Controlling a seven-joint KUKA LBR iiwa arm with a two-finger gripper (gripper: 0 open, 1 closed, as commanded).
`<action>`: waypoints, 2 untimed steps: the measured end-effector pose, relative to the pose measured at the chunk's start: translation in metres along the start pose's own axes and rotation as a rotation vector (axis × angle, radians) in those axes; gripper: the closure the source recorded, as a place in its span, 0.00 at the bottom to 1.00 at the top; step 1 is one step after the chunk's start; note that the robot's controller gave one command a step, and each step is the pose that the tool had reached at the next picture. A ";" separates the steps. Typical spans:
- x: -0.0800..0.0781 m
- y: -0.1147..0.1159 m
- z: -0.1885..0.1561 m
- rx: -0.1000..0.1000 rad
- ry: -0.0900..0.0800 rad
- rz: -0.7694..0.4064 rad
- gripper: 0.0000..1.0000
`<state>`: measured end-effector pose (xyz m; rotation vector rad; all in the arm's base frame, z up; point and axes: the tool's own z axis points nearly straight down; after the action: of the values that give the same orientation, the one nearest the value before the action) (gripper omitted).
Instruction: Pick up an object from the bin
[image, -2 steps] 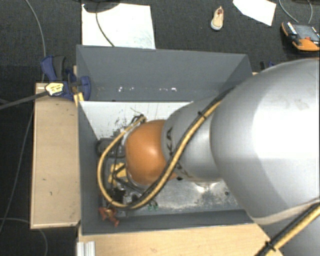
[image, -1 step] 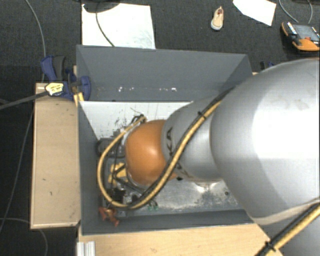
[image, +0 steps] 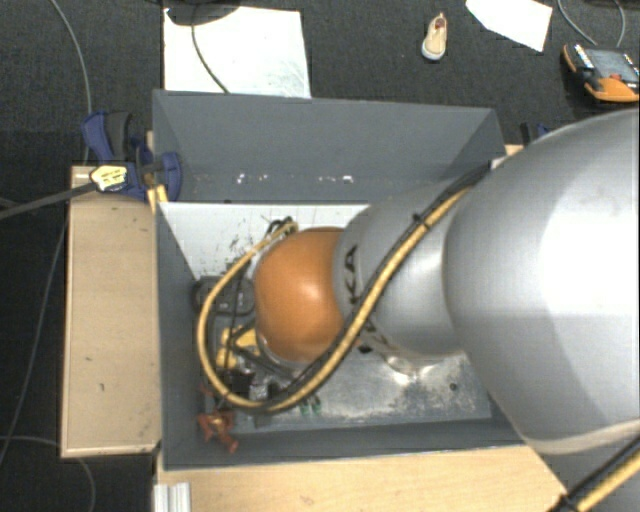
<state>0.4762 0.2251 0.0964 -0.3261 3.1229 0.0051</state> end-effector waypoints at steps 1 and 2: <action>0.000 0.000 -0.054 0.000 0.001 0.004 1.00; 0.001 0.000 -0.050 0.000 0.004 0.005 1.00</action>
Offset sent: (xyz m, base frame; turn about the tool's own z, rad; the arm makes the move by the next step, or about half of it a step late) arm -0.0011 -0.0005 0.0474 0.0013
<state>0.4756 0.2248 0.1466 -0.3190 3.1273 0.0044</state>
